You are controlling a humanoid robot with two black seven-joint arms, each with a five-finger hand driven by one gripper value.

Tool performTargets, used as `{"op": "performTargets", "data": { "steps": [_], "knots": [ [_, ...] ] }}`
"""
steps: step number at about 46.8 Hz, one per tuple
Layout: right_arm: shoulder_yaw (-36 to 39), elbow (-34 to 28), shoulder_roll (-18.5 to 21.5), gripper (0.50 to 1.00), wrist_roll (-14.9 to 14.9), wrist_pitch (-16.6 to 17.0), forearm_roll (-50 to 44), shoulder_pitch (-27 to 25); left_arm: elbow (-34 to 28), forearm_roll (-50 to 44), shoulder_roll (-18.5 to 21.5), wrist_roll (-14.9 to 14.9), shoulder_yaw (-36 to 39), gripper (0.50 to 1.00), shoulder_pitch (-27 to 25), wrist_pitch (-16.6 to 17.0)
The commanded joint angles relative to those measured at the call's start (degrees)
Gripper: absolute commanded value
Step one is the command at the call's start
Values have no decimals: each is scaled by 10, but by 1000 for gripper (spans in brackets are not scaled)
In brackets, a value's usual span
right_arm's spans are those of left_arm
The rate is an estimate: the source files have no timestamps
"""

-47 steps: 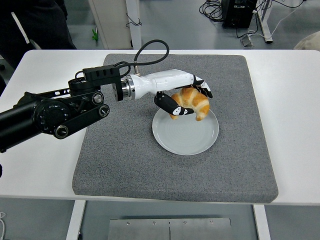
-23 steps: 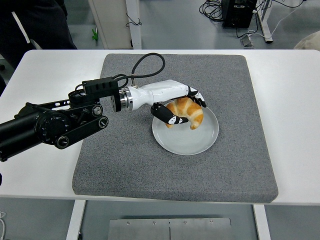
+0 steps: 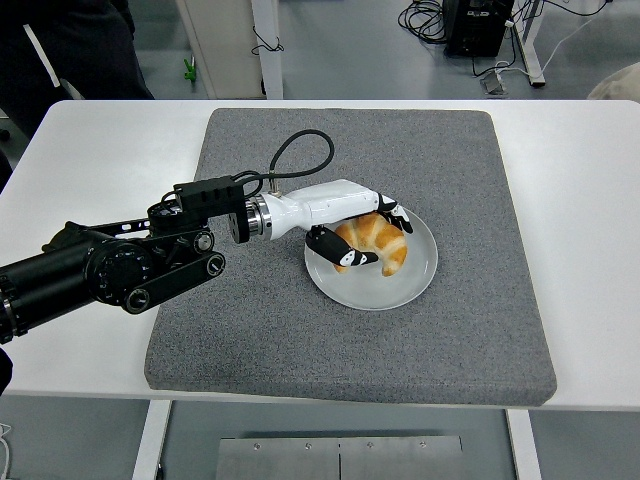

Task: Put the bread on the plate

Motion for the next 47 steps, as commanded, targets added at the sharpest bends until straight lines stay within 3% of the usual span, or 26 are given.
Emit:
{"op": "performTargets", "data": {
  "steps": [1, 13, 41, 47],
  "knots": [
    [0, 1, 0, 1000, 0, 0, 0, 0, 4, 0, -3, 0, 5, 649, 3, 9],
    [0, 0, 0, 1000, 0, 0, 0, 0, 22, -1, -21, 0, 9, 649, 12, 27],
    [0, 0, 0, 1000, 0, 1, 0, 0, 51, -1, -42, 0, 10, 655, 24, 28],
    [0, 1, 0, 1000, 0, 0, 1, 0, 51, -2, -42, 0, 9, 707, 24, 27]
  ]
}}
